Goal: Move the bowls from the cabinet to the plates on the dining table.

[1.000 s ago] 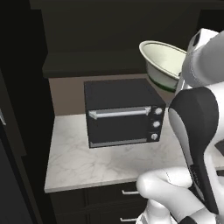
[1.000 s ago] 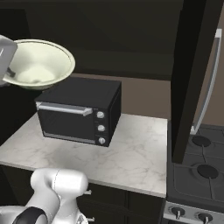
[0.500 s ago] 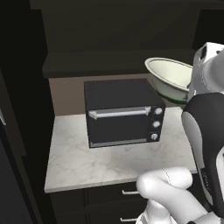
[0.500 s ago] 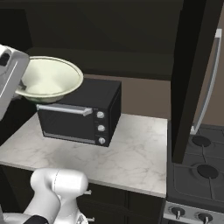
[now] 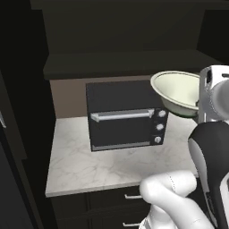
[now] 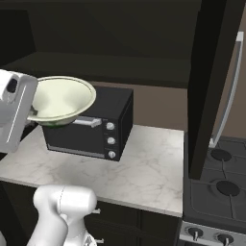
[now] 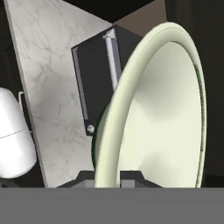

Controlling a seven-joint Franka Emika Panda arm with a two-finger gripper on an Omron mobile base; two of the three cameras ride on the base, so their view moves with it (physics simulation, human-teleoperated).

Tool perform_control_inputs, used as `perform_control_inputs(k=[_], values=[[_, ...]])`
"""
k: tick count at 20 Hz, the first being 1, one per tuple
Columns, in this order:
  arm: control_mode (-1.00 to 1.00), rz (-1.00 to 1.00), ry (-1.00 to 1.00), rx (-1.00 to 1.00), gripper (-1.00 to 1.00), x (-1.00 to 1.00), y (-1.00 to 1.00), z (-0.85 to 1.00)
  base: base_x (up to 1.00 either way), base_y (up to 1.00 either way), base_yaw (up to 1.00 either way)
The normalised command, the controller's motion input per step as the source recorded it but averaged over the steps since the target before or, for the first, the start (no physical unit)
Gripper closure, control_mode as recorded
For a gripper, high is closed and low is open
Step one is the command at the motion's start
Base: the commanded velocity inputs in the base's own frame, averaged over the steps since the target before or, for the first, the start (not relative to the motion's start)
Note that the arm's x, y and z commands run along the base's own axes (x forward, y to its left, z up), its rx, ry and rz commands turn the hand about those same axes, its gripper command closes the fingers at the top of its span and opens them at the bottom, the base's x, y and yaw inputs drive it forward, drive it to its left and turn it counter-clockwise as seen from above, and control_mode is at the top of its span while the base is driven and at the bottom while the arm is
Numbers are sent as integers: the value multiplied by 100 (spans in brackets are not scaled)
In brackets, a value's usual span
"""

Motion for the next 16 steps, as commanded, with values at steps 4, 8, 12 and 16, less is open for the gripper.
perform_control_inputs(k=[4, 8, 12, 16], values=[[-100, 3, 0, -3, 100, -26, 0, 0, 0, 0, 0], [-100, 1, 0, -1, 100, -24, 0, 9, 0, 0, 0], [-100, 0, 0, 0, 100, -19, 0, 14, 0, 0, 0], [-100, 0, 0, 0, 100, -10, 0, 8, 0, 0, 0]])
